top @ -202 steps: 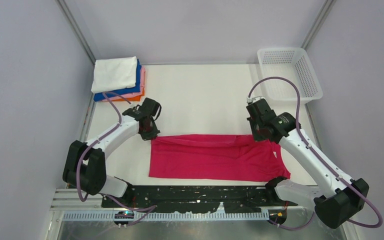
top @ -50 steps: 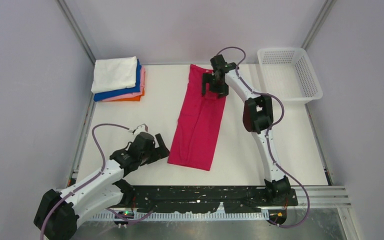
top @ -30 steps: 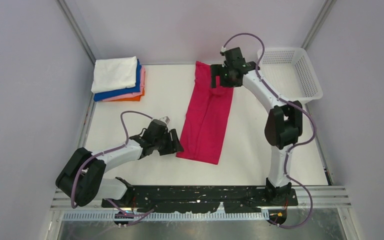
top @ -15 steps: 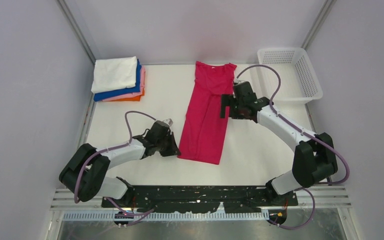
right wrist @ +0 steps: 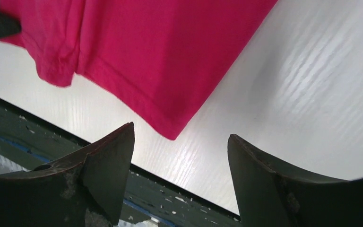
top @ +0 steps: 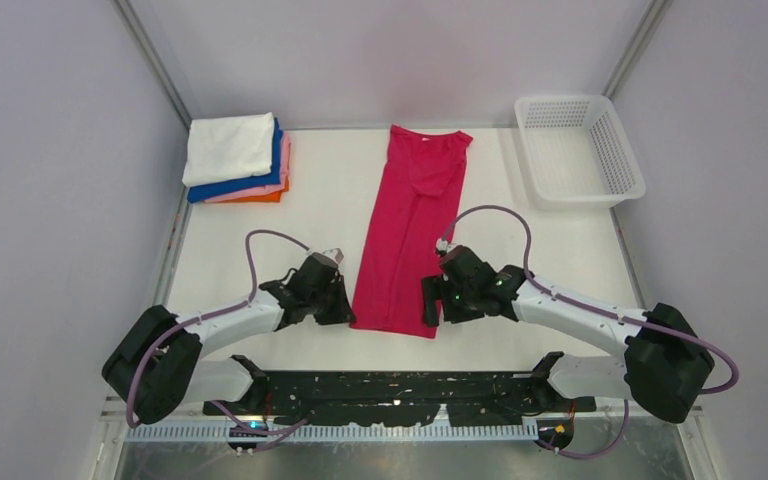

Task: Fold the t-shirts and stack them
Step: Grab the bottom of the folded rectangular tshirt with both arms

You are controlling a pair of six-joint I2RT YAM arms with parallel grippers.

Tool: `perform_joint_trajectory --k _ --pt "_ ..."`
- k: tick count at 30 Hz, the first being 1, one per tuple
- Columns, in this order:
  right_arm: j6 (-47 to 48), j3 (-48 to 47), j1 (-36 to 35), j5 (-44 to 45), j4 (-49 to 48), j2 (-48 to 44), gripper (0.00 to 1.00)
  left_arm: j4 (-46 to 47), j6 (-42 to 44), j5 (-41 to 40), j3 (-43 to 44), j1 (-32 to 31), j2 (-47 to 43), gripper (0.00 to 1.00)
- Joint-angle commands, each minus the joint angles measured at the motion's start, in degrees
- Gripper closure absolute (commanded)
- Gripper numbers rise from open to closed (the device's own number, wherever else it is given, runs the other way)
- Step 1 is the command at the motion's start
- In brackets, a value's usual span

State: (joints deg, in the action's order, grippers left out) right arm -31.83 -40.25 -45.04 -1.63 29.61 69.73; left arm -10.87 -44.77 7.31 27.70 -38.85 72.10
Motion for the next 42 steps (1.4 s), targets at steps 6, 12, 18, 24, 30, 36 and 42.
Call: perform_joint_trajectory --k 6,12,18,24,30,36,42 --pt "-9.68 5.62 -6.44 0.27 -9.66 1.84 0.34 -1.43 -1.31 -0.64 -0.98 -2.20 -1.61 1.00" --pt "-12.11 8.34 -6.66 0.37 -11.14 2.78 0.45 -1.34 -2.51 -1.74 -1.88 -2.90 -2.80 1.00" --pt "-15.04 11.88 -6.99 1.30 -11.47 1.79 0.70 -1.53 -2.43 -1.96 -2.22 -3.00 -3.69 1.00" --pt "-17.39 14.20 -7.51 3.52 -8.97 -0.52 0.94 -4.99 -2.69 -3.38 -2.89 -2.99 -4.92 1.00" --pt "-19.81 18.65 -8.71 0.45 -5.69 -9.58 0.95 -8.95 -3.53 -3.52 -5.29 -5.01 -9.98 1.00" --pt "-21.01 19.74 -12.71 -2.87 -10.15 -14.10 0.95 -12.56 -5.94 -5.13 -3.72 -11.45 -16.75 1.00" --pt "-20.37 18.06 -14.07 -3.11 -10.73 -17.53 0.95 -12.99 -8.14 -5.99 -2.03 -14.10 -20.92 1.00"
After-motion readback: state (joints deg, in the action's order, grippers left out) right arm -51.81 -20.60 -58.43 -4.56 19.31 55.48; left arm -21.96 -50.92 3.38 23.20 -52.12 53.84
